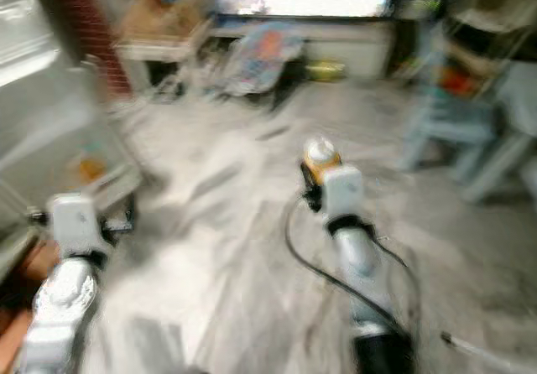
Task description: Restocking fridge
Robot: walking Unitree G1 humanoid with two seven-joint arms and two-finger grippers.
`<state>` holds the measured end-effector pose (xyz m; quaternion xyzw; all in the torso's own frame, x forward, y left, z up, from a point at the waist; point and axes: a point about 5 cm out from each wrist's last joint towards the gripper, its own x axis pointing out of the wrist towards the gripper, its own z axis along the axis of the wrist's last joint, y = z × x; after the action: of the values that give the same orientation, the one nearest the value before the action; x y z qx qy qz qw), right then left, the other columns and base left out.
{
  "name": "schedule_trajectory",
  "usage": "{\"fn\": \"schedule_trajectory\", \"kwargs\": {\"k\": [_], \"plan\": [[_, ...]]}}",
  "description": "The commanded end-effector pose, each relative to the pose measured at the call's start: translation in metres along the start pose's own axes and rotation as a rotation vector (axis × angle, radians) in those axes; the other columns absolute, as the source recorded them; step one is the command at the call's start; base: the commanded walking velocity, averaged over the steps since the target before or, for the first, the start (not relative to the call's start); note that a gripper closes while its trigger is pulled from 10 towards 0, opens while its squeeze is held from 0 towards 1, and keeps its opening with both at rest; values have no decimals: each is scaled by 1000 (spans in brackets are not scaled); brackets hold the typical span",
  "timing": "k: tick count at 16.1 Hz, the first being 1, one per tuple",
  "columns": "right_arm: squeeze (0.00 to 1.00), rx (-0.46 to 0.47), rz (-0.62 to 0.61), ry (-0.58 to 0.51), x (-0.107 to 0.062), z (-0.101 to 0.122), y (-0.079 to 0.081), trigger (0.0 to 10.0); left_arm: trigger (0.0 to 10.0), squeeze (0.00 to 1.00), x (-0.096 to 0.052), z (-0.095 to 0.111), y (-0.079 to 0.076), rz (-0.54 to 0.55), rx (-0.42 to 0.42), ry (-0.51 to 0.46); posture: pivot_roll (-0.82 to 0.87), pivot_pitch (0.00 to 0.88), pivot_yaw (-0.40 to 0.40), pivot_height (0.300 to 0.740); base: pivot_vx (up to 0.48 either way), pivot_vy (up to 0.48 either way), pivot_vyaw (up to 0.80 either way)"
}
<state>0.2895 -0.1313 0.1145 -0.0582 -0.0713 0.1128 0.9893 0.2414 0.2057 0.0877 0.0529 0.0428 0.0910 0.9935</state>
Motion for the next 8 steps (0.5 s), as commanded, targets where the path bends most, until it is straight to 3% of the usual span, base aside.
{"fn": "schedule_trajectory", "kwargs": {"k": [1, 8], "plan": [[0, -6, -27, -7, 0, 2, -8, 10000, 10000, 0, 2, 3, -7, -20, 1, -13, 0, 25, 61, 740, 0, 0, 0], [0, -30, -39, -5, 6, 6, -11, 10000, 10000, 0, 5, 5, -6, -19, -4, -24, -1, 31, 52, 740, 0, 0, 0]]}}
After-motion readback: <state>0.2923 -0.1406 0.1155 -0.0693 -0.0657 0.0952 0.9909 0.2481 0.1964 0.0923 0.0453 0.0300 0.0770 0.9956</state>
